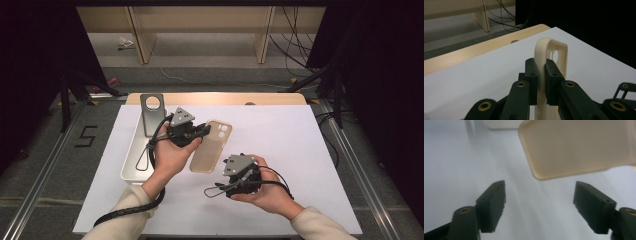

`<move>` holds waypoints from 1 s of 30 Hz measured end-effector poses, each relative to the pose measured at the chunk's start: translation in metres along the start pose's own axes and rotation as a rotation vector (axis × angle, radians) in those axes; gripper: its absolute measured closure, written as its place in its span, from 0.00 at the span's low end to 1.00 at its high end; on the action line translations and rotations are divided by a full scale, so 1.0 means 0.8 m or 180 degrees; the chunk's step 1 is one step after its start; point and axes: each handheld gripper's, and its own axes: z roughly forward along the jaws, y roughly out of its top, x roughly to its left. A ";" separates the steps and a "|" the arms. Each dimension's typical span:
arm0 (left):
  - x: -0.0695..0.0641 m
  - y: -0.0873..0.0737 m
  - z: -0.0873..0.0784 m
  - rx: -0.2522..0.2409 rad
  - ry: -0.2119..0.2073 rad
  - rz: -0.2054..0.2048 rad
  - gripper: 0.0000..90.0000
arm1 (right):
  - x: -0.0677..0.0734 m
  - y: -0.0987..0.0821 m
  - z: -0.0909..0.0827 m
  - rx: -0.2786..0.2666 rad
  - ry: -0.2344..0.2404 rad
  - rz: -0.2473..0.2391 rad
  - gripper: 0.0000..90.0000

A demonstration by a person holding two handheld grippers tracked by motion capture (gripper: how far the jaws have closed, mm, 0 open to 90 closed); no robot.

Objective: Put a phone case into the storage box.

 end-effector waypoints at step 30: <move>0.048 0.008 -0.056 -0.0459 0.0233 0.0092 0.91 | -0.039 -0.049 -0.035 -0.0314 -0.0238 0.0688 0.19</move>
